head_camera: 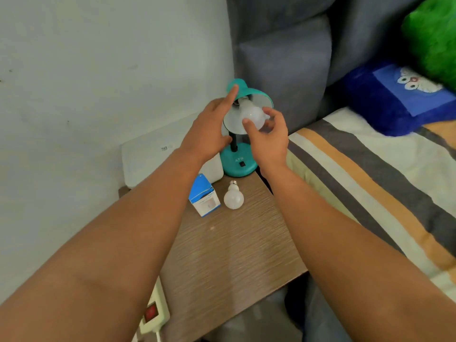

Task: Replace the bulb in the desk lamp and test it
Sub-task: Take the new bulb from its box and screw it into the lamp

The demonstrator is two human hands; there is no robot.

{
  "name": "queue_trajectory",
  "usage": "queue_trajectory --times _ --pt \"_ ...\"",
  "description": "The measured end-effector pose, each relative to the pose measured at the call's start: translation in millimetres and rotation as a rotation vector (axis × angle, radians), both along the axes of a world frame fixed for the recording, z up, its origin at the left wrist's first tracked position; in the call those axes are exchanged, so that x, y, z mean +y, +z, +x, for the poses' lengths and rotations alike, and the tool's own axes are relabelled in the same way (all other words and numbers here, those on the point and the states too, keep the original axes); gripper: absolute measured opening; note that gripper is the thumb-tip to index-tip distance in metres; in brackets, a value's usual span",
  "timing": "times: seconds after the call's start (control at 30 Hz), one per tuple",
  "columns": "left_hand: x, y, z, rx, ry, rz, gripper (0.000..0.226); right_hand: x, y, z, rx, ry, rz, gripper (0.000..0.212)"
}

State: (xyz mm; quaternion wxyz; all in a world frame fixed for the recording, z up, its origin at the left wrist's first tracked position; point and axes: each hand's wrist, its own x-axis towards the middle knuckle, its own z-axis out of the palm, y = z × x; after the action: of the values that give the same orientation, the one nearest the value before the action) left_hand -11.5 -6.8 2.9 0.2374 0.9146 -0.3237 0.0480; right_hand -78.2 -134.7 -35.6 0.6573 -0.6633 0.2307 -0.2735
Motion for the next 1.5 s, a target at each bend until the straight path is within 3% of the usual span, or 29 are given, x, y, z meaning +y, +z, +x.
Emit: queue_trajectory --times 0.3,0.5,0.7,0.87,0.97,1.07,1.3,1.5 --pt "-5 -7 12 -0.109 -0.032 0.005 0.091 3 -6 19 0.034 0.02 -0.052 0.069" --pt "-7 -9 15 -0.102 -0.018 -0.021 0.086 8 -2 21 0.051 -0.024 -0.036 0.068" --pt "-6 -11 16 -0.113 -0.025 -0.031 0.078 12 4 23 0.136 0.021 0.003 0.046" --pt "-6 -11 15 -0.118 -0.029 -0.033 0.079 17 9 24 0.093 -0.005 0.05 0.059" --pt "-7 -12 16 -0.116 -0.024 -0.037 0.082 17 9 21 0.072 -0.002 -0.027 0.071" --pt "-6 -13 18 -0.13 -0.018 -0.031 0.083 18 7 22 0.061 -0.046 -0.072 0.067" --pt "-5 -15 18 -0.12 -0.037 -0.056 0.075 17 13 23 0.146 -0.027 0.141 0.047" --pt "-6 -13 15 -0.124 -0.039 -0.063 0.073 21 17 24 0.16 0.0 0.213 0.06"
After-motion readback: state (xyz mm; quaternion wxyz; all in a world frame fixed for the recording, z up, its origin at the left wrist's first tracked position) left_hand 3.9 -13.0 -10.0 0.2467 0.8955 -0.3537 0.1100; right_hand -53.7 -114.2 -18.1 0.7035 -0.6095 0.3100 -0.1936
